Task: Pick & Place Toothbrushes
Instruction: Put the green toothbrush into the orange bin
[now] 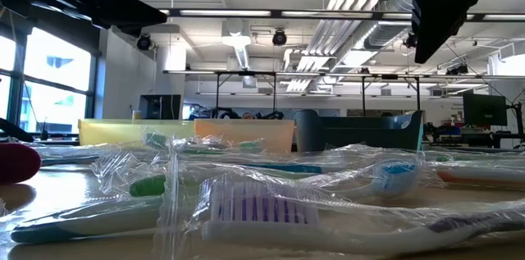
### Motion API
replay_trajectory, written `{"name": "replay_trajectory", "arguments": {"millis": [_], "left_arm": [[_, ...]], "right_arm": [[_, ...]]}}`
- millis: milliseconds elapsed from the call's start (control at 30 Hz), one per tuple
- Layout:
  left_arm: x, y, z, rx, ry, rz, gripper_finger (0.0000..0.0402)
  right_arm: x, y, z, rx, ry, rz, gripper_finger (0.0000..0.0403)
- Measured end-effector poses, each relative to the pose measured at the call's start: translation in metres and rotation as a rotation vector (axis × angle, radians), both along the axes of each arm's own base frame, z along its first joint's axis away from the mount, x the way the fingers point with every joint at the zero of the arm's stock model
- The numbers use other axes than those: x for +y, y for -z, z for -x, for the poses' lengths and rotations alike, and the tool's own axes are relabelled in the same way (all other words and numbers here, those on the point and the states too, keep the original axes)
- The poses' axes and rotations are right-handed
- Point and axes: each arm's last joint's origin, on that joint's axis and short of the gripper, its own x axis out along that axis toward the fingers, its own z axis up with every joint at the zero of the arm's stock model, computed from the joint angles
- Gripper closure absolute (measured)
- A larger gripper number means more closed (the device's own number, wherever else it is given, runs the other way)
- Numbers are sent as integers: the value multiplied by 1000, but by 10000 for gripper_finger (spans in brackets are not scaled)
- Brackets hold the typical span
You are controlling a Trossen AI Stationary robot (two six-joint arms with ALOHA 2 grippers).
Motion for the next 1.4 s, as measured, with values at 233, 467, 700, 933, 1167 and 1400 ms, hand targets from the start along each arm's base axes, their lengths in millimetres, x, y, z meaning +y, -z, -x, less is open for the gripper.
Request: {"name": "replay_trajectory", "arguments": {"millis": [233, 467, 700, 933, 1167, 1400], "left_arm": [[0, 0, 0, -1, 0, 0, 402], [0, 0, 0, 0, 0, 0, 402], [0, 0, 0, 0, 0, 0, 402], [0, 0, 0, 0, 0, 0, 402], [0, 0, 0, 0, 0, 0, 402], [0, 0, 0, 1, 0, 0, 402]], "right_arm": [[-1, 1, 4, 36, 38, 5, 388], [-4, 24, 13, 111, 104, 10, 303], [-6, 50, 26, 208, 152, -39, 243], [-5, 67, 23, 138, 151, -88, 245], [-4, 76, 22, 85, 151, -100, 246], [-2, 91, 23, 32, 121, -125, 246]]}}
